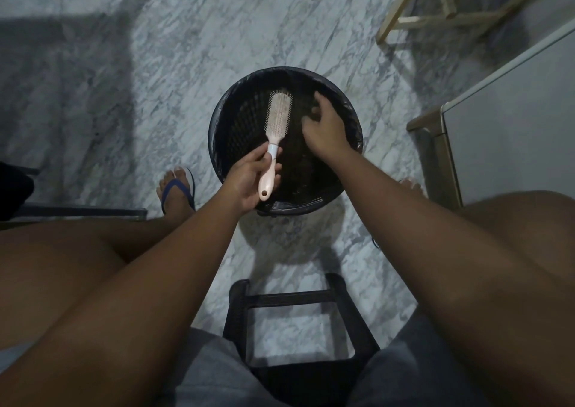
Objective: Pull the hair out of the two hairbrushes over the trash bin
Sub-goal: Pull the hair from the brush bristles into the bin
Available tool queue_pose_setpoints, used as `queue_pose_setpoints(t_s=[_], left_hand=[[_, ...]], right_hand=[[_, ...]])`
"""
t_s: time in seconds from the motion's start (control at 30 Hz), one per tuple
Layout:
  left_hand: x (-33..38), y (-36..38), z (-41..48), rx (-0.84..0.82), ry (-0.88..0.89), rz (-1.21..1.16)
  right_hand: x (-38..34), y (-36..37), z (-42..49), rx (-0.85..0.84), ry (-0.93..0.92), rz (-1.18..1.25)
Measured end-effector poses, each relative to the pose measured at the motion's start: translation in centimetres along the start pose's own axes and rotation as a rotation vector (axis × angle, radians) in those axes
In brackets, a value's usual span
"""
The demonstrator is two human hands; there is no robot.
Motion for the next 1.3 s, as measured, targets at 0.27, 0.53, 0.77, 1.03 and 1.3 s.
queue_pose_setpoints(t_s=[0.27,0.53,0.77,1.03,1.3], left_hand=[[0.2,0.0,-0.2,-0.034,0.018,0.136],[-0.5,-0.5,-0.1,-0.016,0.01,0.084],[0.4,-0.2,0.2,-0.032,0.029,-0.034],[0.2,-0.4,0.1,-0.041,0.031,-0.028],[0.5,0.0,0.0,-0.046,0.044,0.055]], right_hand=[[-2.3,0.0,0.9,0.071,-0.146,0.043],[-4.3,-3.5,1.3,0.248,-0.267,0.135],[-0.6,-7.2,0.0,0.588,-0.203,0.271],[4.0,1.4,0.4,-0.185,0.149,-0.673],[-1.0,2.3,0.5,-0.214,0.016,0.202]])
Point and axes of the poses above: each hand's wrist, its own z-axis towards the middle knuckle, its own y-axis out of the palm, x = y × z, the point moved 10 cm from there along z, towards the middle knuckle, and after that the axes turned 2 degrees about y, right-handed, at the moved point
